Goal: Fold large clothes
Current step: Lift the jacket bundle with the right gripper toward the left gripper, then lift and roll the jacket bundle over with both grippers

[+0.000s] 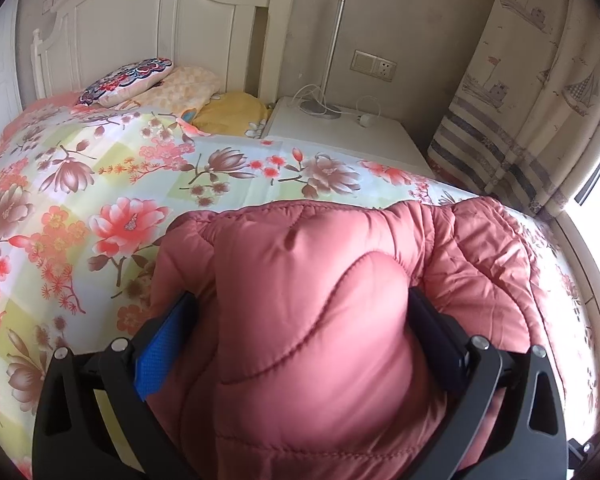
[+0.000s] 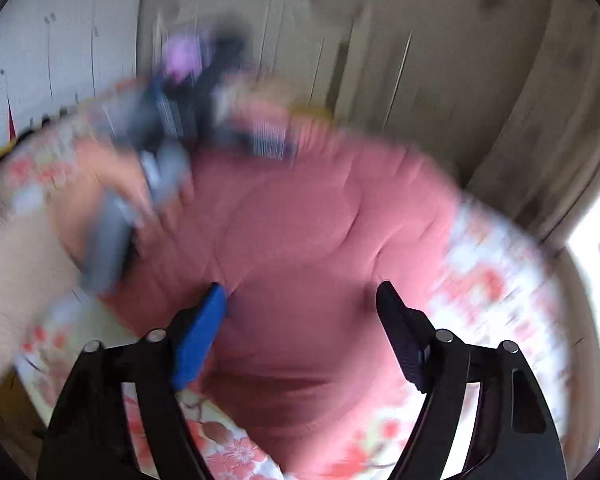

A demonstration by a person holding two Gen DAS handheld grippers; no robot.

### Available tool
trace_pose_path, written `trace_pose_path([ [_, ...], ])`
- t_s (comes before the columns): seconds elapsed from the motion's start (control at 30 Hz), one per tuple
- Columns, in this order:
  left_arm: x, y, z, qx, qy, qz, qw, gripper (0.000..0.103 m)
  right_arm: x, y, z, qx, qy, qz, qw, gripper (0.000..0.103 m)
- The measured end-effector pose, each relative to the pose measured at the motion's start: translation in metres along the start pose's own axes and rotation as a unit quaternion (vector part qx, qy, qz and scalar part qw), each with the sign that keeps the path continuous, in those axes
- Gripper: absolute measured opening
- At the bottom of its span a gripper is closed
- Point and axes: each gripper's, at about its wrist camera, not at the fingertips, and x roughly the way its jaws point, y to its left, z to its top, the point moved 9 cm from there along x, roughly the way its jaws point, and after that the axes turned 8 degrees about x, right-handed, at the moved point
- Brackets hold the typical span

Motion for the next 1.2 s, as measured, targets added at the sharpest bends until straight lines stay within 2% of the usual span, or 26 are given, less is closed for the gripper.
trace_pose_path([
  [0.07, 0.001, -0.001, 0.000, 0.001, 0.002, 0.000, 1.0000, 0.101, 0.004, 0.006, -0.004, -0.012, -0.013, -0.014, 1.000, 0.077],
  [0.17, 0.003, -0.001, 0.000, -0.001, 0.003, -0.006, 1.0000, 0.101, 0.004, 0.006, -0.002, -0.008, 0.001, -0.011, 1.000, 0.077],
  [0.37, 0.006, 0.001, 0.000, -0.006, 0.007, -0.013, 0.9999, 0.101, 0.005, 0.007, 0.000, -0.003, -0.005, -0.005, 1.000, 0.078],
  [0.5, -0.006, 0.006, 0.005, -0.011, 0.032, -0.027, 0.9991, 0.101, 0.003, 0.005, -0.002, -0.003, -0.006, -0.003, 1.000, 0.078],
  [0.6, -0.057, 0.015, 0.015, -0.028, -0.017, -0.035, 0.9988, 0.101, -0.018, 0.002, 0.009, 0.000, -0.019, 0.001, 1.000, 0.076],
  [0.67, -0.084, 0.014, 0.014, -0.013, -0.042, -0.036, 0.9984, 0.101, -0.042, -0.002, 0.020, 0.011, -0.050, 0.009, 0.999, 0.076],
  [0.73, -0.094, 0.007, 0.004, 0.017, -0.044, -0.029, 0.9985, 0.101, -0.063, -0.010, 0.031, 0.026, -0.078, 0.012, 0.997, 0.076],
  [0.8, -0.083, 0.001, -0.012, 0.057, -0.020, 0.002, 0.9982, 0.101, -0.065, -0.015, 0.033, 0.032, -0.084, 0.008, 0.996, 0.076],
  [0.87, -0.065, 0.002, -0.028, 0.076, 0.001, 0.031, 0.9966, 0.101, -0.046, -0.018, 0.026, 0.039, -0.061, 0.005, 0.997, 0.073],
  [0.97, -0.053, 0.009, -0.043, 0.054, -0.005, 0.009, 0.9985, 0.101, -0.009, -0.014, 0.007, 0.061, -0.019, 0.020, 0.998, 0.071],
  [1.07, -0.045, 0.012, -0.051, 0.060, -0.023, 0.007, 0.9979, 0.101, -0.003, -0.009, 0.004, 0.045, -0.018, 0.007, 0.999, 0.072],
  [1.2, -0.042, 0.014, -0.053, 0.048, -0.019, -0.010, 0.9986, 0.101, 0.002, -0.007, 0.006, 0.040, -0.014, 0.008, 0.999, 0.073],
])
